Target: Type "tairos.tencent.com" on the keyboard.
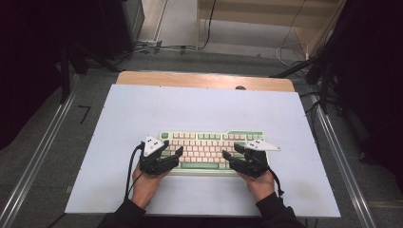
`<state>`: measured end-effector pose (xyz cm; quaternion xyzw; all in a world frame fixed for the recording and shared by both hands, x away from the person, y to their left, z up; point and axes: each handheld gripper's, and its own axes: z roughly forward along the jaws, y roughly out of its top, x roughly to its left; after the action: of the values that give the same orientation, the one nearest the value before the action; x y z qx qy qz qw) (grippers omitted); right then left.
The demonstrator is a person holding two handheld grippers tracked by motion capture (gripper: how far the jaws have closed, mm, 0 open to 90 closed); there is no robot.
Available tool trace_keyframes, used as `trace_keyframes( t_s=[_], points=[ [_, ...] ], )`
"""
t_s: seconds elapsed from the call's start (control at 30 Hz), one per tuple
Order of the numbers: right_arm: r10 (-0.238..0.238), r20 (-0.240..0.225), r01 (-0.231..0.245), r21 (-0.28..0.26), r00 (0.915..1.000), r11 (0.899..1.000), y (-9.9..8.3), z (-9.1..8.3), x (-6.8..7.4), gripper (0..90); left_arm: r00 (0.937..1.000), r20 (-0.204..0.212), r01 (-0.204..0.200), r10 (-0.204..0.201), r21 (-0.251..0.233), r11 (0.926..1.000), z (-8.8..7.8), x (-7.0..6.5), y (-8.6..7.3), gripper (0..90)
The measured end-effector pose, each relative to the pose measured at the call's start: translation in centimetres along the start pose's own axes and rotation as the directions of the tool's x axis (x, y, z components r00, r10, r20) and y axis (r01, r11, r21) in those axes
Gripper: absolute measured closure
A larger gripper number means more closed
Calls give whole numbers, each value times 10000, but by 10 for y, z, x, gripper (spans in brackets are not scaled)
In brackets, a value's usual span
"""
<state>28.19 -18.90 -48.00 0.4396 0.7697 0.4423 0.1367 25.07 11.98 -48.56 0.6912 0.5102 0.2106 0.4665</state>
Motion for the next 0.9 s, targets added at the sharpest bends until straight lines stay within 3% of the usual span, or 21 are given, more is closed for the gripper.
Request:
trace_keyframes(
  t_s=[0.17, 0.37, 0.6, 0.9],
  points=[
    [425, 242, -424, -49, 9988, 9991, 1, -1, -7, 278, 10000, 21, -11, 11, -12, 10000, 0, -1, 0, 436],
    [533, 347, -531, -61, 9980, 9986, 0, -1, -9, 271, 9992, 392, 89, -92, 70, 9999, 1, 0, 0, 615],
    [490, 455, -490, -22, 9978, 9988, -1, -3, -9, 272, 9979, 640, -27, 11, 255, 9997, 9, -4, 6, 900],
    [595, 570, -597, 20, 9966, 9982, -4, -5, -12, 278, 9947, 843, -628, 582, 532, 9966, 29, -22, 8, 900]
  ],
)
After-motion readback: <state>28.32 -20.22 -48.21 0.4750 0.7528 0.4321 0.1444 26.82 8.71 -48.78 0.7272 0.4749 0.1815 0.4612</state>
